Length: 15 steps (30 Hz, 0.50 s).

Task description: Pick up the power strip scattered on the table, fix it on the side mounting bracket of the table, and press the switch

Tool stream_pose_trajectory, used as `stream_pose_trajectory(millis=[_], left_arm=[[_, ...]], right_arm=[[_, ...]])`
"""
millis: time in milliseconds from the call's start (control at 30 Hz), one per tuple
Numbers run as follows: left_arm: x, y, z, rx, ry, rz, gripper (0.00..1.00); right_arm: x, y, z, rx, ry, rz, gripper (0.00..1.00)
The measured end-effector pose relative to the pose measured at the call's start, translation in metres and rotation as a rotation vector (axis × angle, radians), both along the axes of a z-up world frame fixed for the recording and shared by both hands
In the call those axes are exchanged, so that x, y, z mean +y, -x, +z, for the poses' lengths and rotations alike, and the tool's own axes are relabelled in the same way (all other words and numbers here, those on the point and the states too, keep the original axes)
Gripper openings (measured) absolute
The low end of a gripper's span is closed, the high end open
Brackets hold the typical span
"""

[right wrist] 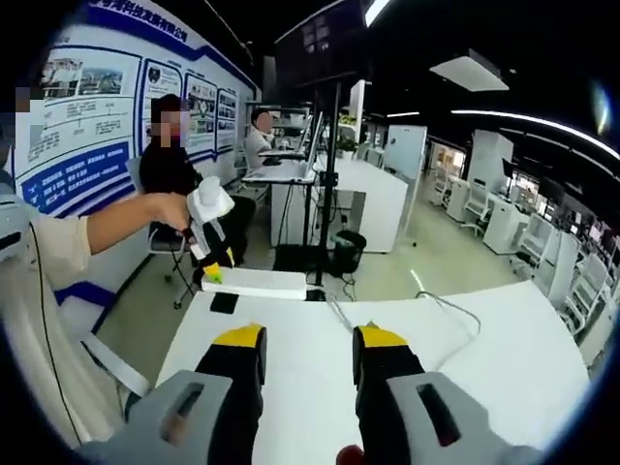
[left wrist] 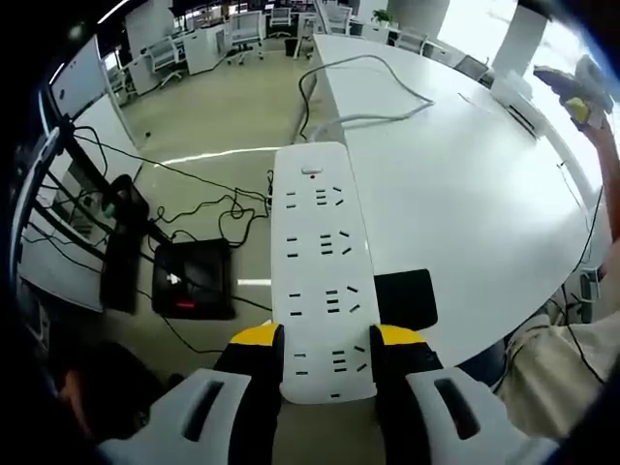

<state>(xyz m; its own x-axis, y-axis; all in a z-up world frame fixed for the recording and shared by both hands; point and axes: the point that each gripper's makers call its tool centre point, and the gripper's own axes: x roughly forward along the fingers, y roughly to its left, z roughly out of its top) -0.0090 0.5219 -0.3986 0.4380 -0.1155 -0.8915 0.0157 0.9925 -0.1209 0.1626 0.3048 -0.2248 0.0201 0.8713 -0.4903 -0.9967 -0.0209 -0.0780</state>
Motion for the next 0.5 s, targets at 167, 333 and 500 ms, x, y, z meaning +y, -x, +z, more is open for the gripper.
stream_pose_trajectory(millis=[167,333,500], left_arm=[[0.001,-0.001,0.0,-0.001,0.002,0.002,0.4],[0.003,-0.001,-0.001,0.008,0.001,0.0,0.4],[0.004,-0.003,-0.001,0.015,0.0,-0.004,0.4]], right_arm=[[0.023,0.004,-0.002,0.0,0.018,0.038,0.32],[0.048,0.004,-0.006,-0.001,0.041,0.066,0.3],[0.073,0.004,-0.011,0.0,0.057,0.092,0.29]])
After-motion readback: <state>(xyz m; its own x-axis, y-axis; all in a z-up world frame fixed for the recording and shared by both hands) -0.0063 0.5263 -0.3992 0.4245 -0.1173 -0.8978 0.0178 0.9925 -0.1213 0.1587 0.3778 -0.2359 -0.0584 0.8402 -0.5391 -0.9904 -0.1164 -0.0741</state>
